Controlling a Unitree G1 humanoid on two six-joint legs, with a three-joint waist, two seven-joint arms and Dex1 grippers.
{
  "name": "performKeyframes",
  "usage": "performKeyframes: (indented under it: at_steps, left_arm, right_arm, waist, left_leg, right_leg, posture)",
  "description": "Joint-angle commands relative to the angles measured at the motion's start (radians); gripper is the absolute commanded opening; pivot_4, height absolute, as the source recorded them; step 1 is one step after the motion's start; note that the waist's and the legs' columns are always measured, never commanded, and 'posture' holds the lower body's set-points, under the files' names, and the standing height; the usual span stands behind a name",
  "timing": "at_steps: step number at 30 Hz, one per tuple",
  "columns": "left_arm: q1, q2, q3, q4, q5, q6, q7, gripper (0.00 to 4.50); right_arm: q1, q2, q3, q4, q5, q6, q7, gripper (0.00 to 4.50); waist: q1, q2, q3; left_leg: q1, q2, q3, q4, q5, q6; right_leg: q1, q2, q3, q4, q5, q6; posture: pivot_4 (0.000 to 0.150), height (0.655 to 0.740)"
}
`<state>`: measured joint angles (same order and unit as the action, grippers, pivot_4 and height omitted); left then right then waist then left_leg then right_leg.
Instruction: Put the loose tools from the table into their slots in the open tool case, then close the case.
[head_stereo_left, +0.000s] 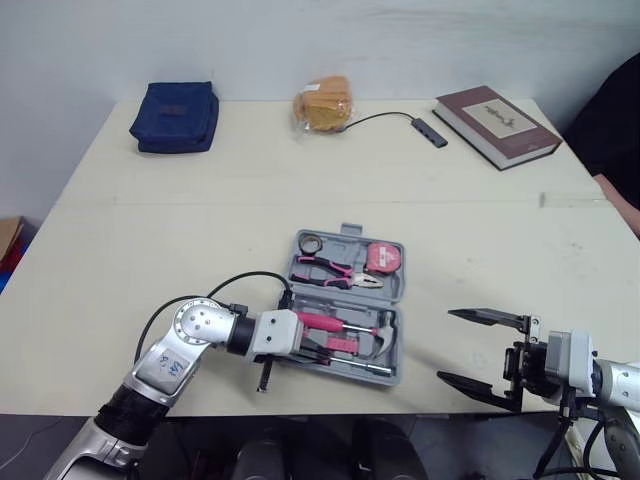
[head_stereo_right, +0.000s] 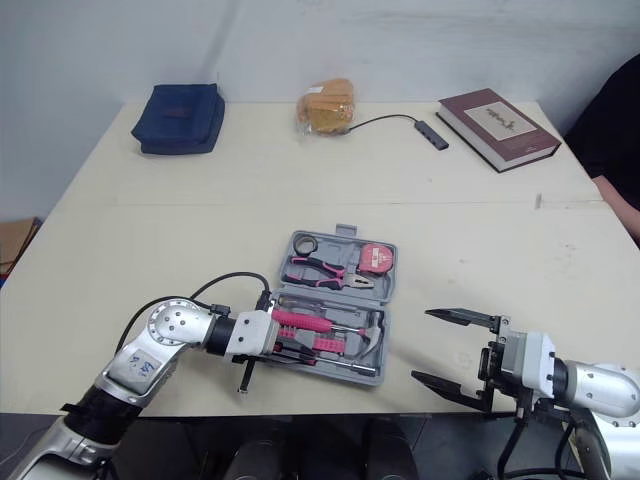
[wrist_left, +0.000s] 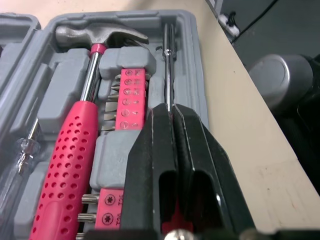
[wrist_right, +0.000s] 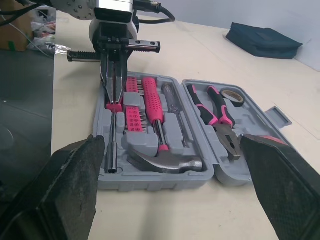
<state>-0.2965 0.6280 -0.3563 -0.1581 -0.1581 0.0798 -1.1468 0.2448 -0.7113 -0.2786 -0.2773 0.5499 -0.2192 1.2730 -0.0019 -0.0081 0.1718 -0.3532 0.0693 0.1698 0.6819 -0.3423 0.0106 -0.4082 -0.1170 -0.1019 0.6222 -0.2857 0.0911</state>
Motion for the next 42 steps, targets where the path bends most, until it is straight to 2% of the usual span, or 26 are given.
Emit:
performKeyframes:
  at_steps: [1,7,11,13,16,22,24,31,36,37,38,41,42]
  left_arm:
    - [0.038,0.031,-0.067,0.065,0.124,0.084,0.039,0.05]
    - [0.034,0.019,-0.062,0.056,0.090,0.078,0.067,0.05]
    - [0.070,-0.023,0.169,0.024,-0.160,-0.093,0.025,0.05]
    - [0.084,-0.011,0.262,0.017,-0.249,-0.072,0.011,0.05]
    - [0.110,0.033,0.385,0.028,-0.317,-0.084,-0.018,0.76]
    - [0.188,0.114,0.614,0.151,-0.321,-0.107,0.028,3.53]
    - [0.229,0.129,0.702,0.196,-0.320,-0.111,0.070,4.40]
    - [0.353,0.147,0.887,0.325,-0.316,-0.152,0.120,4.46]
    - [0.377,0.134,0.904,0.325,-0.323,-0.140,0.141,4.46]
    - [0.376,0.131,0.899,0.317,-0.322,-0.139,0.144,4.46]
    - [0.374,0.128,0.893,0.311,-0.322,-0.135,0.147,4.46]
    - [0.356,0.121,0.873,0.293,-0.318,-0.122,0.160,4.46]
    - [0.350,0.119,0.867,0.289,-0.316,-0.120,0.165,4.46]
  right_arm:
    - [0.002,0.003,-0.008,-0.009,-0.001,-0.008,-0.017,4.50]
    - [0.005,-0.004,-0.014,-0.008,0.001,-0.003,-0.027,4.50]
    - [0.014,-0.026,-0.102,0.013,0.002,0.030,-0.086,4.50]
    - [0.020,-0.038,-0.138,0.029,-0.022,0.023,-0.106,4.50]
    - [-0.006,-0.038,-0.210,0.077,-0.108,0.013,-0.230,4.50]
    - [0.023,-0.077,-0.319,0.184,-0.118,0.002,-0.230,4.50]
    - [0.013,-0.113,-0.369,0.268,-0.231,0.028,-0.350,4.50]
    - [0.026,-0.158,-0.456,0.461,-0.236,-0.002,-0.365,4.50]
    - [0.030,-0.155,-0.438,0.509,-0.220,-0.040,-0.333,4.50]
    - [0.025,-0.151,-0.431,0.511,-0.215,-0.046,-0.327,4.50]
    - [0.019,-0.147,-0.423,0.513,-0.211,-0.050,-0.322,4.50]
    - [-0.003,-0.129,-0.399,0.505,-0.203,-0.048,-0.324,4.50]
    - [-0.010,-0.124,-0.392,0.502,-0.202,-0.046,-0.327,4.50]
  waist:
    - [0.000,0.004,-0.004]
    - [0.003,0.006,-0.010]
    - [0.000,0.005,-0.007]
    - [-0.001,0.002,-0.004]
    - [-0.003,0.003,-0.003]
    - [-0.002,0.004,-0.001]
    - [-0.005,0.003,-0.001]
    - [-0.012,0.002,0.000]
    - [-0.016,0.002,0.001]
    - [-0.022,0.004,0.002]
    - [-0.034,0.005,0.004]
    - [-0.053,0.005,0.007]
    - [-0.052,0.004,0.008]
  left_leg:
    - [0.000,0.002,0.000,0.000,0.000,0.000]
    - [0.001,0.003,0.000,0.000,0.000,0.001]
    - [0.000,0.003,0.000,0.000,0.000,0.001]
    - [-0.003,0.004,0.000,0.000,0.000,0.000]
    - [-0.003,0.005,0.000,0.001,0.001,-0.001]
    - [-0.003,0.004,0.001,-0.001,-0.001,-0.001]
    - [-0.003,0.005,0.001,-0.001,-0.001,0.000]
    - [-0.003,0.007,0.003,-0.002,-0.004,-0.002]
    - [-0.003,0.009,0.002,-0.003,-0.006,-0.003]
    - [-0.004,0.008,-0.002,-0.003,-0.005,-0.002]
    - [-0.006,0.005,-0.012,-0.003,-0.003,-0.001]
    - [-0.008,-0.017,-0.043,-0.021,0.015,0.003]
    - [-0.005,-0.022,-0.053,-0.021,0.019,0.004]
  right_leg:
    - [0.000,0.000,0.000,0.000,0.000,0.000]
    - [0.001,0.000,0.000,0.000,0.000,0.000]
    - [-0.001,-0.001,0.001,0.001,0.000,0.000]
    - [-0.004,-0.001,0.000,0.002,-0.001,-0.001]
    - [-0.004,0.000,-0.001,0.003,-0.001,-0.002]
    - [-0.004,0.000,-0.001,0.001,-0.001,-0.002]
    - [-0.004,0.000,-0.001,0.000,-0.001,-0.002]
    - [-0.005,0.000,-0.002,-0.001,-0.002,-0.003]
    - [-0.004,0.000,-0.003,-0.002,-0.004,-0.005]
    - [-0.002,-0.001,-0.006,-0.003,-0.003,-0.005]
    - [0.004,-0.011,-0.012,-0.005,-0.003,-0.004]
    - [0.024,-0.033,-0.047,-0.013,-0.004,0.003]
    - [0.027,-0.033,-0.057,-0.013,-0.004,0.004]
  posture:
    - [0.150,0.7400]
    - [0.150,0.7400]
    - [0.150,0.7400]
    - [0.150,0.7400]
    - [0.150,0.7400]
    - [0.150,0.7400]
    - [0.150,0.7400]
    - [0.150,0.7400]
    - [0.150,0.7400]
    - [0.150,0.7400]
    - [0.150,0.7400]
    - [0.150,0.7400]
    - [0.150,0.7400]
